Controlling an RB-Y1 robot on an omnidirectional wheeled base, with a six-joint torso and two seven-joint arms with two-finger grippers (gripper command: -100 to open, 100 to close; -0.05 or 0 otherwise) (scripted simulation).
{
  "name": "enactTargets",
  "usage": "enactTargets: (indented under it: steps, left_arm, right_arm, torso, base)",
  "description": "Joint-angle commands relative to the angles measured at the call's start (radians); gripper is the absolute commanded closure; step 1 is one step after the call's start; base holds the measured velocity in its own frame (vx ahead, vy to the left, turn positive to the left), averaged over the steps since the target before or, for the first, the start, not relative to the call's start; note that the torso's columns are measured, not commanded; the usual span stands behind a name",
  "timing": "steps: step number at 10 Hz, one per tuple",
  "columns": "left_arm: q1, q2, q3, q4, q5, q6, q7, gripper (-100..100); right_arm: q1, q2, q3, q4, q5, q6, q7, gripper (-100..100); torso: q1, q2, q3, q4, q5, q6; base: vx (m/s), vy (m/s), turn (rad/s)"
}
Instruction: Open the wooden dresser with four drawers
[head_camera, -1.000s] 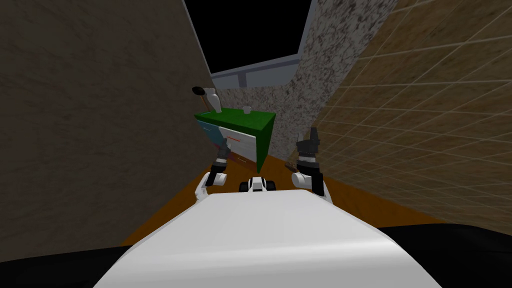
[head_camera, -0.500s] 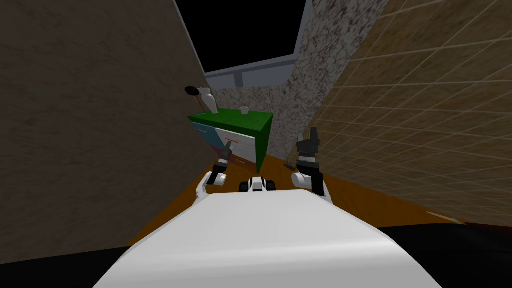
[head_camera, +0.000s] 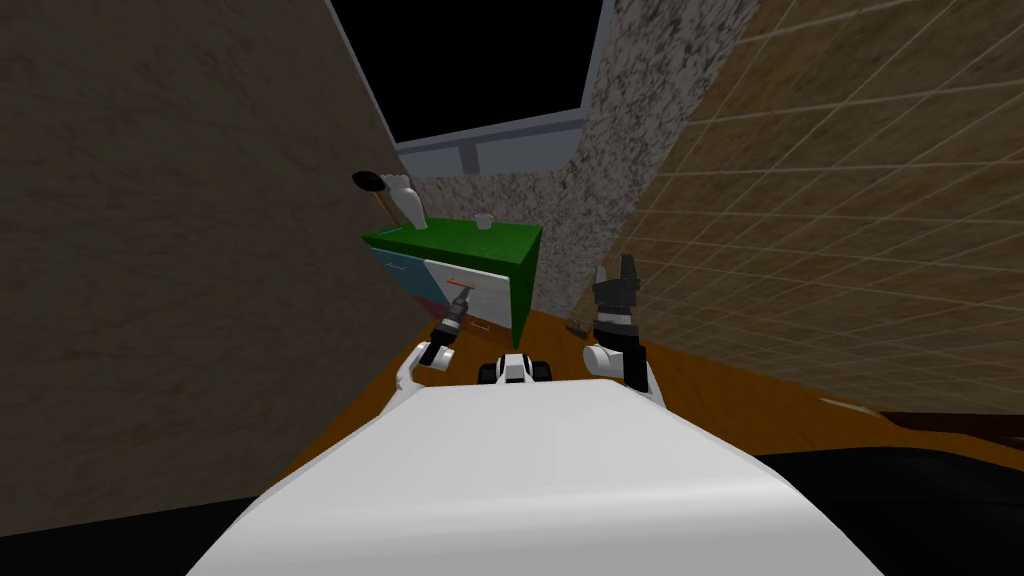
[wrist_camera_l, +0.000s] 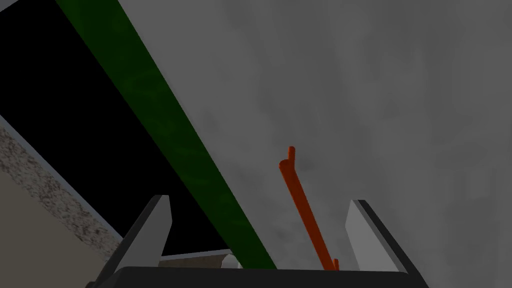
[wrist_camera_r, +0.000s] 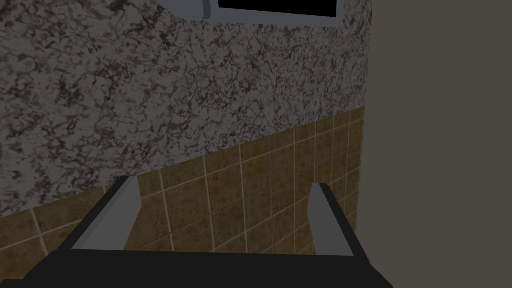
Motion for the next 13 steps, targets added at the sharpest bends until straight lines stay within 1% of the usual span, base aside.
enactTargets:
  steps: [1, 2, 3, 4, 5, 6, 8, 9, 10, 11, 13]
  left_arm:
    - [-0.036, 0.043, -0.025, 0.062, -0.021, 0.028, -0.002, -100]
    - [-0.028, 0.031, -0.019, 0.046, -0.016, 0.022, -0.002, -100]
    - [-0.033, 0.046, -0.016, 0.021, -0.012, 0.054, 0.008, -100]
    - [-0.032, 0.041, -0.018, 0.031, -0.014, 0.04, 0.003, -100]
    - [-0.033, 0.043, -0.018, 0.029, -0.013, 0.045, 0.005, 100]
    - [-0.02, 0.053, -0.022, 0.009, -0.012, 0.043, 0.01, 100]
    - [-0.01, 0.06, -0.025, -0.006, -0.011, 0.042, 0.014, 100]
    - [-0.003, 0.066, -0.028, -0.016, -0.01, 0.042, 0.016, 100]
    - [-0.007, 0.063, -0.026, -0.01, -0.011, 0.042, 0.014, 100]
    - [-0.017, 0.069, -0.026, -0.002, -0.015, 0.053, 0.012, -100]
    - [-0.025, 0.074, -0.026, 0.004, -0.018, 0.062, 0.01, -100]
  right_arm:
    - [0.0, 0.0, 0.0, 0.0, 0.0, 0.0, 0.0, 0]
    - [0.0, 0.0, 0.0, 0.0, 0.0, 0.0, 0.0, 0]
    - [0.0, 0.0, 0.0, 0.0, 0.0, 0.0, 0.0, 0]
    - [0.0, 0.0, 0.0, 0.0, 0.0, 0.0, 0.0, 0]
    - [0.0, 0.0, 0.0, 0.0, 0.0, 0.0, 0.0, 0]
    - [0.0, 0.0, 0.0, 0.0, 0.0, 0.0, 0.0, 0]
    - [0.0, 0.0, 0.0, 0.0, 0.0, 0.0, 0.0, 0]
    - [0.0, 0.0, 0.0, 0.0, 0.0, 0.0, 0.0, 0]
    - [0.0, 0.0, 0.0, 0.0, 0.0, 0.0, 0.0, 0]
    - [0.0, 0.0, 0.0, 0.0, 0.0, 0.0, 0.0, 0]
    - [0.0, 0.0, 0.0, 0.0, 0.0, 0.0, 0.0, 0]
  torso:
    - [0.001, -0.001, 0.0, 0.0, 0.0, 0.0]
    - [0.002, -0.001, -0.001, 0.0, 0.001, 0.0]
    - [-0.001, 0.0, 0.0, 0.0, 0.0, 0.0]
    - [-0.005, -0.004, -0.002, -0.001, -0.001, 0.0]
    - [-0.002, -0.001, -0.001, -0.001, -0.001, 0.0]
    - [0.002, 0.001, 0.001, 0.0, 0.001, 0.0]
    - [0.006, 0.004, 0.003, 0.001, 0.002, 0.0]
    - [0.002, 0.002, 0.001, 0.0, 0.001, 0.0]
    - [0.0, 0.0, 0.0, 0.0, 0.0, 0.0]
    - [-0.002, -0.006, -0.004, -0.002, 0.0, 0.0]
    - [-0.002, -0.013, -0.008, -0.004, -0.001, 0.0]
  base:
    - [0.038, 0.07, -0.182]
    - [0.018, 0.034, -0.032]
    - [0.085, -0.048, -0.017]
    - [0.055, -0.032, -0.003]
    - [0.008, -0.005, 0.001]
    - [-0.105, 0.037, 0.068]
    - [-0.176, 0.061, 0.049]
    - [-0.193, 0.04, 0.049]
    - [-0.089, 0.02, 0.008]
    - [0.077, -0.024, -0.084]
    - [0.154, -0.034, -0.057]
